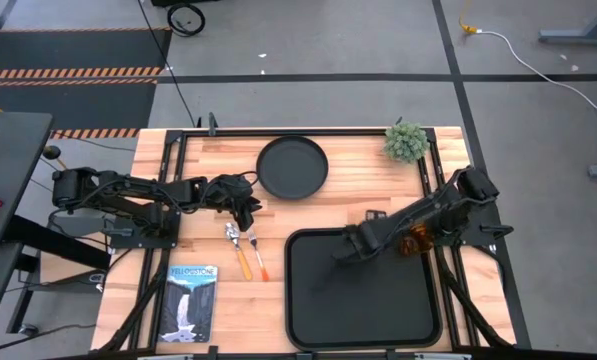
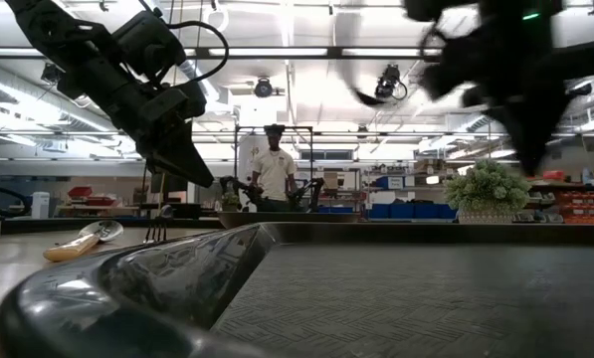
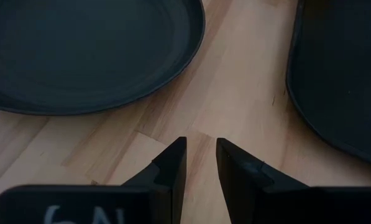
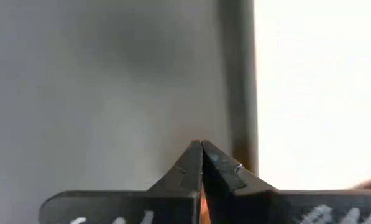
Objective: Pick and place plate/cup/fork/spoon on tray
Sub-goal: Put the black plate on the black tray
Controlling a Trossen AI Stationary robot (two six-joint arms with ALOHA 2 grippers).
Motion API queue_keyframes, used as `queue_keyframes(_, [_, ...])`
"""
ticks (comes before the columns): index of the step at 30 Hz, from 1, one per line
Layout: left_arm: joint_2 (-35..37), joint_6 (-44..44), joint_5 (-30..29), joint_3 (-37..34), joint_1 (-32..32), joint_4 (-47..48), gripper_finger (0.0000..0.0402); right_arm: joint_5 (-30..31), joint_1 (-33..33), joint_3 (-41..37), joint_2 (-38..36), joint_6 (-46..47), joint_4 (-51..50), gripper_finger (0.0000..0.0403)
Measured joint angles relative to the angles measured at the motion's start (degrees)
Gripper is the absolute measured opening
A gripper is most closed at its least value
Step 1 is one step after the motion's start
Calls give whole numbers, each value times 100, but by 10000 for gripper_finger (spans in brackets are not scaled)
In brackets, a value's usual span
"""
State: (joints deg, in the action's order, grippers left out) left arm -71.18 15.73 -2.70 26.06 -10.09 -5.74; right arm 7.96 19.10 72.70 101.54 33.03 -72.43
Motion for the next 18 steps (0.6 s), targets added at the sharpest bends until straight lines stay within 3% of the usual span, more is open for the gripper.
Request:
queue_keyframes(6, [0, -4, 0, 0, -1, 0, 96, 535, -867, -216, -453, -1006, 1486, 9])
queue_keyframes(12, [0, 13, 0, 0, 2, 60, 96, 249, -1804, -643, -887, -1750, 3168, 9])
queue_keyframes(18, [81, -304, -4, 0, 2, 162, 96, 81, -2582, -976, -1211, -1870, 3880, 11])
